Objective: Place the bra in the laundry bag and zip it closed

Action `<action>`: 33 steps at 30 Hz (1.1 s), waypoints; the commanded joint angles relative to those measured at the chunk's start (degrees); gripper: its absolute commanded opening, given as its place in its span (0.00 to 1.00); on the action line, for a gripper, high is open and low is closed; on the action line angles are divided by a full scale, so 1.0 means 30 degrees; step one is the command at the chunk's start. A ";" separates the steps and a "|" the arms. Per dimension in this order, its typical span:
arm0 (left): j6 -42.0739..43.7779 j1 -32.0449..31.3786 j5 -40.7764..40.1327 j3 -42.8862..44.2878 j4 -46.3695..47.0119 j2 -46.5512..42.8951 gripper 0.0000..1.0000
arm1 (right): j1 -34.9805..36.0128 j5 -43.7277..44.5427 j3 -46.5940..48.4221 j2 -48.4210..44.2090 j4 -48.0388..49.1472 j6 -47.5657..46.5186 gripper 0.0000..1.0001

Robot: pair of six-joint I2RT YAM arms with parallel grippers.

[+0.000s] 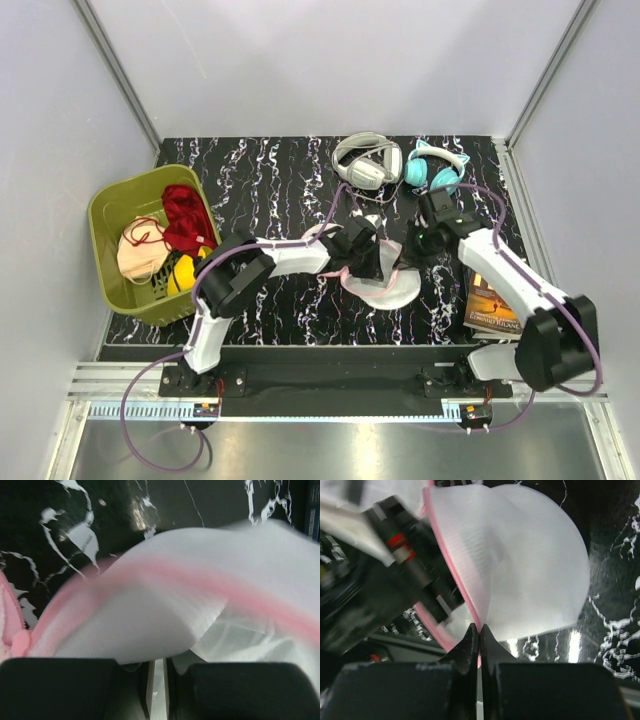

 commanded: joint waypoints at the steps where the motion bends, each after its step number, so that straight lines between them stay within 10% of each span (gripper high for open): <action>1: -0.0329 0.0425 -0.1697 0.0356 -0.0970 0.0330 0.15 | -0.0106 -0.0522 0.1971 -0.1710 -0.3619 0.1042 0.00; 9: 0.2393 0.0484 -0.1757 0.2259 -0.3225 -0.1454 0.20 | -0.0223 0.2344 0.2705 -0.1801 -0.4827 0.0048 0.00; 14: 0.3685 0.0513 -0.1260 0.1853 -0.4691 -0.5516 0.55 | -0.0779 0.4364 0.2530 -0.0892 -0.4740 -0.0686 0.00; 19: 0.3659 0.1477 -0.1842 0.1147 -0.6880 -0.9976 0.67 | -0.1863 0.6037 0.2120 -0.0657 -0.4623 -0.0656 0.01; 33: 0.5154 1.3983 -0.3250 -0.1607 -1.1430 -1.7279 0.85 | -0.2187 0.5981 0.2237 -0.0746 -0.4094 -0.1009 0.00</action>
